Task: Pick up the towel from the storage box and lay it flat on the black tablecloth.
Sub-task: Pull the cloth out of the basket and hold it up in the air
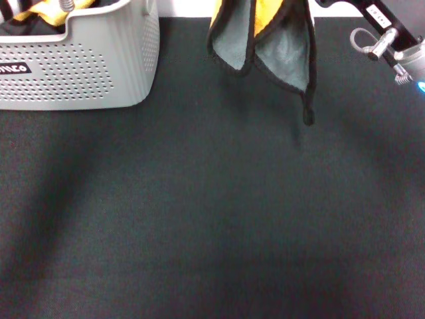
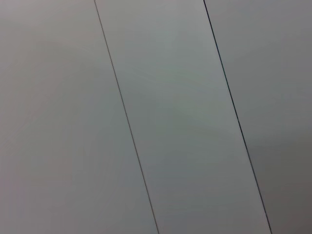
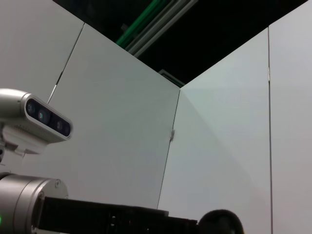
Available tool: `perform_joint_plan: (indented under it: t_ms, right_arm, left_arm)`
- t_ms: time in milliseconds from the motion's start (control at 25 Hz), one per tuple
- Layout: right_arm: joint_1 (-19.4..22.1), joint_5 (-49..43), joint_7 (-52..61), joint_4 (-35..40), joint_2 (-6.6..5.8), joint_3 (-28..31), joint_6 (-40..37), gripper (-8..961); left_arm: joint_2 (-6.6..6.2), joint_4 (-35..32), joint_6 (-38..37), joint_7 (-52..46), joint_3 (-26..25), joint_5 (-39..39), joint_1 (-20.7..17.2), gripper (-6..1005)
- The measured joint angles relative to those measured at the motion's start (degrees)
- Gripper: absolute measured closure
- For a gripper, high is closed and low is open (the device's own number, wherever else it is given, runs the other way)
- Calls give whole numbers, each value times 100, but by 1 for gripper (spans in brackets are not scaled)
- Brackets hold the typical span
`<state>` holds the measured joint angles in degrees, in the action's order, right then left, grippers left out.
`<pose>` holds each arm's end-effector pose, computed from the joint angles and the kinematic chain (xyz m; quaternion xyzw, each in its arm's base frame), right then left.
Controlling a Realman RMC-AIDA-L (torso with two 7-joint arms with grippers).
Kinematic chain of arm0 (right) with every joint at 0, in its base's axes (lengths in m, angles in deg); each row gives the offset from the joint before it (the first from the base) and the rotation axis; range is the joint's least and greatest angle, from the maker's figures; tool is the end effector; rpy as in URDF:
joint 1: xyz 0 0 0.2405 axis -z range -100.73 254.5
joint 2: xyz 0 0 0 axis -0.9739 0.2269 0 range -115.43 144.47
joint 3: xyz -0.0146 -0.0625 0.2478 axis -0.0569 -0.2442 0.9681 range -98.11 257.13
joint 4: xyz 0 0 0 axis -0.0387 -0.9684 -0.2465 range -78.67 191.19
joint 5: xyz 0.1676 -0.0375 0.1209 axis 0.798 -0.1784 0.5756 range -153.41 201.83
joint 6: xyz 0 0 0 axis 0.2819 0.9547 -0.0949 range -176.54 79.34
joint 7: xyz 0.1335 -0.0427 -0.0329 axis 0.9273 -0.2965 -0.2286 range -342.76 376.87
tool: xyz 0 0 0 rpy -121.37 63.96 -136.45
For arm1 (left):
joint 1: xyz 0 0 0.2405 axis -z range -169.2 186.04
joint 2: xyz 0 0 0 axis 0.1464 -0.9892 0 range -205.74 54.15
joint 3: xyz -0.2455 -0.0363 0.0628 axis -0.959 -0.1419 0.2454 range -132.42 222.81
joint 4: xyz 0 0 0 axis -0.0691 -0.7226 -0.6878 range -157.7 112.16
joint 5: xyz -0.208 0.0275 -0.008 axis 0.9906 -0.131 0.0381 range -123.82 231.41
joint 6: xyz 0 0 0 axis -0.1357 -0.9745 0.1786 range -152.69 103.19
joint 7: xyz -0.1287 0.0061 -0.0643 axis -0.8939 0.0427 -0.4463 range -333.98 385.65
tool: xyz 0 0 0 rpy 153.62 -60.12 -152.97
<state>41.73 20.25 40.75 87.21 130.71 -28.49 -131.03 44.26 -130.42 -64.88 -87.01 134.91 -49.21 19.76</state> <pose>0.1184 0.3588 -0.0017 -0.7504 -0.0758 0.5702 0.3255 -0.0468 0.3274 0.0741 -0.8639 -0.0196 -0.3205 0.3881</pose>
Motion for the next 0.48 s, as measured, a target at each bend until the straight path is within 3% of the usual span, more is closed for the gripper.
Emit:
perform_joint_plan:
  t_ms: [480]
  right_arm:
    - [120, -23, -291, -38, 0, -29, -61, 919]
  left_arm:
    - [0, 237, -22, 210, 87, 2, -68, 907]
